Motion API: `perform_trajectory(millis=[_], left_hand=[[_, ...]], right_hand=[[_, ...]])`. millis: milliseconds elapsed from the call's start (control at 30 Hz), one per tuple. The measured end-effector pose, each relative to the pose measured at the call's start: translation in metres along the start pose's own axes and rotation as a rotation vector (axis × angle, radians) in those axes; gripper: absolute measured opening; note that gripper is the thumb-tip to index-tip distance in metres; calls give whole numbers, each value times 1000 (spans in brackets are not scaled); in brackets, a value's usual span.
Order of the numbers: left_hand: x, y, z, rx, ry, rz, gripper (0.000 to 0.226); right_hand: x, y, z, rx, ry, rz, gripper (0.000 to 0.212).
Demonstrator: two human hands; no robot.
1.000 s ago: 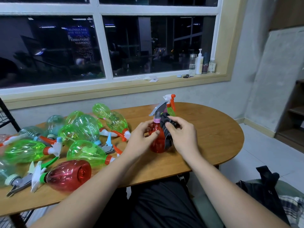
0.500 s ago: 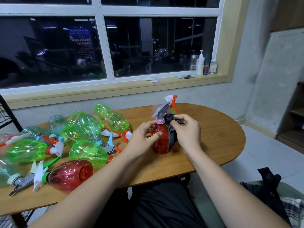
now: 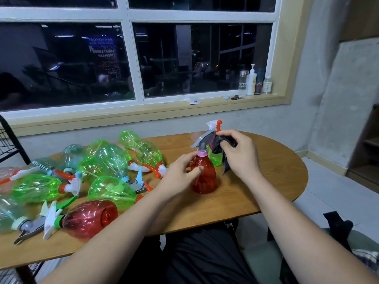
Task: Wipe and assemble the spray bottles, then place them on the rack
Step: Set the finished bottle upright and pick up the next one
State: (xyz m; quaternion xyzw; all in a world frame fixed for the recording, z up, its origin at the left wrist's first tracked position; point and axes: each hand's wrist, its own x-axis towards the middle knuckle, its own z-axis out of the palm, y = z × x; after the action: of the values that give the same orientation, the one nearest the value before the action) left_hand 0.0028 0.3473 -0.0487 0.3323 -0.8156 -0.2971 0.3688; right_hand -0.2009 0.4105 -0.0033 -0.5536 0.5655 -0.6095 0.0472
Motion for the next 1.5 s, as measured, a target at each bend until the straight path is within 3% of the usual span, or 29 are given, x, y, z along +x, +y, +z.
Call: perform_trajectory(millis=[400, 667, 900, 967, 1167, 1333, 1500], left_hand=[[1, -2, 0, -19, -20, -16, 53], [1, -2, 0, -14, -17, -16, 48], [1, -1, -1, 18, -14, -14, 49], [0, -1, 0, 14, -5, -10, 49], [-1, -4, 3, -7, 15, -7, 48], [-2, -4, 5, -2, 35, -8, 48], [-2, -4, 5, 9, 30, -19, 50]], right_hand=[[10, -6, -18, -51, 269, -69, 25], [0, -3, -1, 52, 29, 59, 24], [-11, 7, -15, -233, -175, -30, 31], [-8, 7, -22, -286, -164, -40, 31], [11, -23, -25, -362, 162, -307, 31], [12, -39, 0, -470, 30, -566, 27], [4, -40, 10, -593, -30, -621, 20]])
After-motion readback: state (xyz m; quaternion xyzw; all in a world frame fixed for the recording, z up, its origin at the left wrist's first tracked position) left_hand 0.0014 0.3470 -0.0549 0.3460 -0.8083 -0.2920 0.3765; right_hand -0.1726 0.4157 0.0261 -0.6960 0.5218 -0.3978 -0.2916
